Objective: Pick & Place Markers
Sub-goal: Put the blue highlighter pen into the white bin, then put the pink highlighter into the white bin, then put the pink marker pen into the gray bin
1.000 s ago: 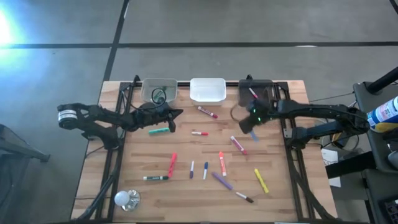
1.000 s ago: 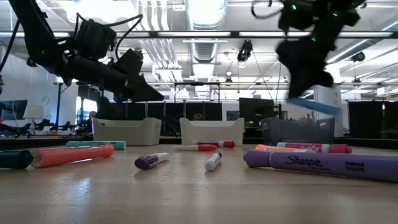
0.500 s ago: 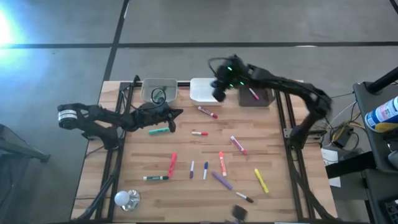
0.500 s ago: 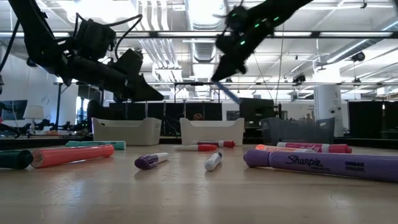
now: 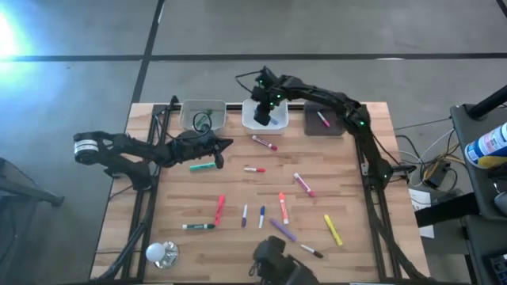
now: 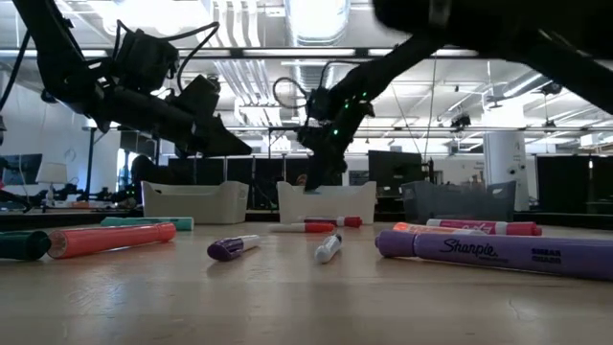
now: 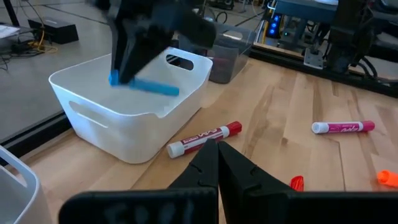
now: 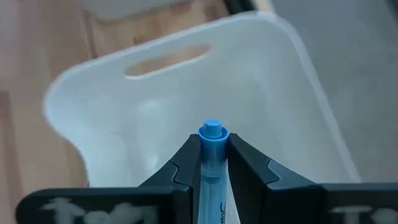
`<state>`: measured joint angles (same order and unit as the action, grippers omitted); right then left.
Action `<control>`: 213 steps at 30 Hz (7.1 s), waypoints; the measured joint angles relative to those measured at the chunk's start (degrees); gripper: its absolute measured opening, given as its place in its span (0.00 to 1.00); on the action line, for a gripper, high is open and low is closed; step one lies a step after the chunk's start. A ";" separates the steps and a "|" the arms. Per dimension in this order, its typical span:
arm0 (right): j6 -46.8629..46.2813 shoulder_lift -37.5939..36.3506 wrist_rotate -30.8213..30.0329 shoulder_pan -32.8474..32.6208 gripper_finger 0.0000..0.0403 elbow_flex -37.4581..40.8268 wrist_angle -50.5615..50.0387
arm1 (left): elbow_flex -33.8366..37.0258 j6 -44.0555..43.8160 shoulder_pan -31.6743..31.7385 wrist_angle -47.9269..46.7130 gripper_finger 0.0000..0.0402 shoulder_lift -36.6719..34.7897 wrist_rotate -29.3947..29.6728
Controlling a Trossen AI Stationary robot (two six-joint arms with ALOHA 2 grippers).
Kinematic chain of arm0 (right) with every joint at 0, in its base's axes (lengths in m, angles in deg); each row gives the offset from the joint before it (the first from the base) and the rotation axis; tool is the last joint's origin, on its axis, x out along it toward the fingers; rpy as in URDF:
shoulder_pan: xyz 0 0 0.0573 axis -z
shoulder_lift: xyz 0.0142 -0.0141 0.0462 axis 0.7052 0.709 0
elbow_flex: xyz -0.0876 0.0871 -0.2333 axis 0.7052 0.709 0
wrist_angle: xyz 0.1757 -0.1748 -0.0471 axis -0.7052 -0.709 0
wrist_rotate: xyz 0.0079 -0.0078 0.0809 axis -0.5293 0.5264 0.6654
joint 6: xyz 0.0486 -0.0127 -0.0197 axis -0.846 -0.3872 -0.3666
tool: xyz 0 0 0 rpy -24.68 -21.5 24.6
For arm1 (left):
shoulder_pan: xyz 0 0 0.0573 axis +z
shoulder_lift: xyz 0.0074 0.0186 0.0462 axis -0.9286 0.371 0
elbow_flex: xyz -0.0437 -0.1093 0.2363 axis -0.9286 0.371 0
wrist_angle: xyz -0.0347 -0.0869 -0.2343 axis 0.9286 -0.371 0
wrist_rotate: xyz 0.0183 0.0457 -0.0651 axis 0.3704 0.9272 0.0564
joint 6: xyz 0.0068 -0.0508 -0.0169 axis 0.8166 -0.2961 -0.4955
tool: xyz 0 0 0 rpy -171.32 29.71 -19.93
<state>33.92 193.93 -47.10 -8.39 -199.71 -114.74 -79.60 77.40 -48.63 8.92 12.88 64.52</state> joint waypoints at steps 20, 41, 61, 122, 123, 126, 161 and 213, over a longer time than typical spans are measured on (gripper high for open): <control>2.17 2.84 -0.45 -0.18 0.31 -7.38 -9.15 | 0.04 0.42 0.02 -1.35 0.00 0.00 -0.07; -8.66 -43.31 -1.70 -2.50 0.03 57.71 45.78 | -0.07 -3.49 0.02 -4.47 0.00 -0.01 -0.50; -9.19 -77.82 -1.48 -3.60 0.03 96.53 76.35 | -28.01 -34.25 -16.89 -73.72 0.00 -1.12 4.32; -8.25 -87.07 -1.48 -3.57 0.03 103.92 77.40 | -47.38 -75.32 -31.82 -96.96 0.14 27.91 -1.35; -8.25 -87.07 -1.48 -3.57 0.03 103.92 77.40 | -47.36 -74.82 -31.82 -96.98 0.14 27.91 -1.20; -8.25 -87.09 -1.49 -3.57 0.03 103.92 77.42 | -47.23 -73.59 -31.80 -97.65 0.13 27.52 -0.24; -8.08 -87.05 -1.62 -3.56 0.03 103.92 77.40 | -49.38 -12.12 7.15 -60.58 0.14 12.55 -2.61; -6.74 -85.23 -3.86 -3.57 0.03 103.92 77.84 | -83.52 20.74 14.23 -65.78 0.27 49.28 -5.75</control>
<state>27.17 108.70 -50.96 -11.96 -95.79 -36.90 -163.11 98.14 -34.40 -56.86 62.17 58.77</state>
